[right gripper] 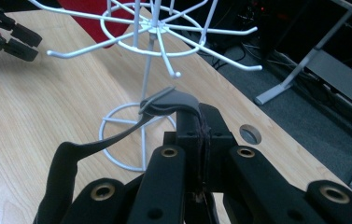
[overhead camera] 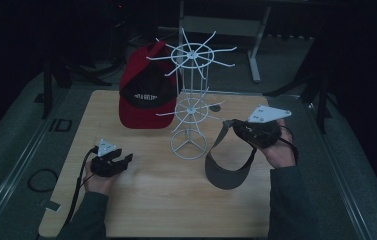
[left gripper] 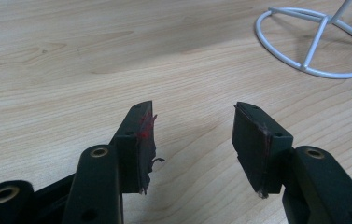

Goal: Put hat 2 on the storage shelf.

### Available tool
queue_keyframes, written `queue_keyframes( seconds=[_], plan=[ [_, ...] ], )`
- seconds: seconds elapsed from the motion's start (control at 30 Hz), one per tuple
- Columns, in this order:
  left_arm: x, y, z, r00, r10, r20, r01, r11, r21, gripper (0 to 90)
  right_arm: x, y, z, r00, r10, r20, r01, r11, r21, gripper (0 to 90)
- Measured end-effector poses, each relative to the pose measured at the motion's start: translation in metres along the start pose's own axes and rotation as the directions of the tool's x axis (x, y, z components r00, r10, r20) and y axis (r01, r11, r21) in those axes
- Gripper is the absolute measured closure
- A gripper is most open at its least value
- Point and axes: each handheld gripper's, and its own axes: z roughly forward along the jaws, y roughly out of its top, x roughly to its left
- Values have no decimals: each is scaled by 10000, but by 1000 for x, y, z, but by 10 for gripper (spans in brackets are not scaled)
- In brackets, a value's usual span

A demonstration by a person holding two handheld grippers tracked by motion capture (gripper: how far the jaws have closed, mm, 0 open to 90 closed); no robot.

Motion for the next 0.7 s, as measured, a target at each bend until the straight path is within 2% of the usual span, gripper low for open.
queue_keyframes(
  seconds=[0.7],
  plan=[
    [0,0,0,10000,34,-8,-34,10000,1,493,6,12,-12,9997,-244,60,247,9984,-502,881]
  ],
)
